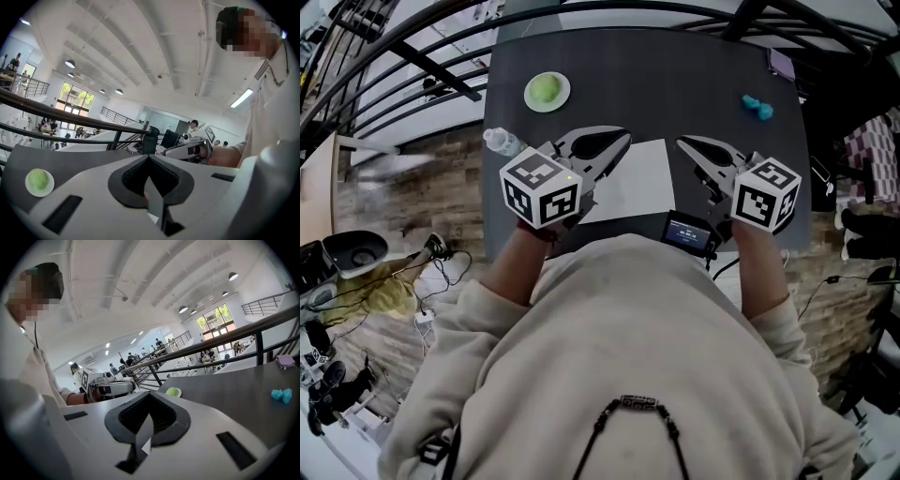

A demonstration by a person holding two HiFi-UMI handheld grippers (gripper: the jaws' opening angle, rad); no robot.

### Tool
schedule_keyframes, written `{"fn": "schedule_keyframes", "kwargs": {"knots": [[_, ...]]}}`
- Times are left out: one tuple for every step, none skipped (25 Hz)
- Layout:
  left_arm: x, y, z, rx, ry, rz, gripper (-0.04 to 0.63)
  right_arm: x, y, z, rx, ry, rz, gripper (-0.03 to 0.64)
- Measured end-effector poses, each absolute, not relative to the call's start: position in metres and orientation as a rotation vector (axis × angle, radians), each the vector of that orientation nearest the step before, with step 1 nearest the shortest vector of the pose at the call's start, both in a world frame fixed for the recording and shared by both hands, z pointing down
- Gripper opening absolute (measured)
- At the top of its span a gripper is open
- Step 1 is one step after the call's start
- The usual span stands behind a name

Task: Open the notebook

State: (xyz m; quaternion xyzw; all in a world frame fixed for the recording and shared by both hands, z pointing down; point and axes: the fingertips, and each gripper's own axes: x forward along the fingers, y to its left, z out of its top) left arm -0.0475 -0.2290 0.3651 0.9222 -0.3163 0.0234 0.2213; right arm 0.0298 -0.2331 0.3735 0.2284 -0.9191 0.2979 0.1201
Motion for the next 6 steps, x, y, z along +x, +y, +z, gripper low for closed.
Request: {"fn": "schedule_keyframes", "kwargs": {"knots": [[-0.0475, -0.2285, 0.3649, 2.549, -0.874, 0.066, 0.002, 0.0291, -0.2329, 0.3733, 0.662, -2.684, 0.869, 0.017], [-0.0478, -0.2280, 0.3652, 2.548, -0.873, 0.067, 0.002, 0.0281, -0.2327, 0.3730, 0.656, -2.684, 0.869, 0.017], [-0.0485, -0.2275, 0.3658, 2.546, -0.872, 0.067, 0.002, 0.0270, -0.2326, 0.3728, 0.652, -2.685, 0.871, 0.017], [-0.0492, -0.2269, 0.3667, 2.544, -0.871, 0.066, 0.002, 0.0258, -0.2325, 0.3727, 0.648, -2.686, 0.872, 0.017], [-0.0498, -0.2262, 0.3676, 2.542, -0.870, 0.066, 0.002, 0.0247, -0.2323, 0.3728, 0.645, -2.687, 0.873, 0.017], [-0.0505, -0.2255, 0.3685, 2.539, -0.868, 0.065, 0.002, 0.0235, -0.2321, 0.3729, 0.642, -2.688, 0.874, 0.017]]}}
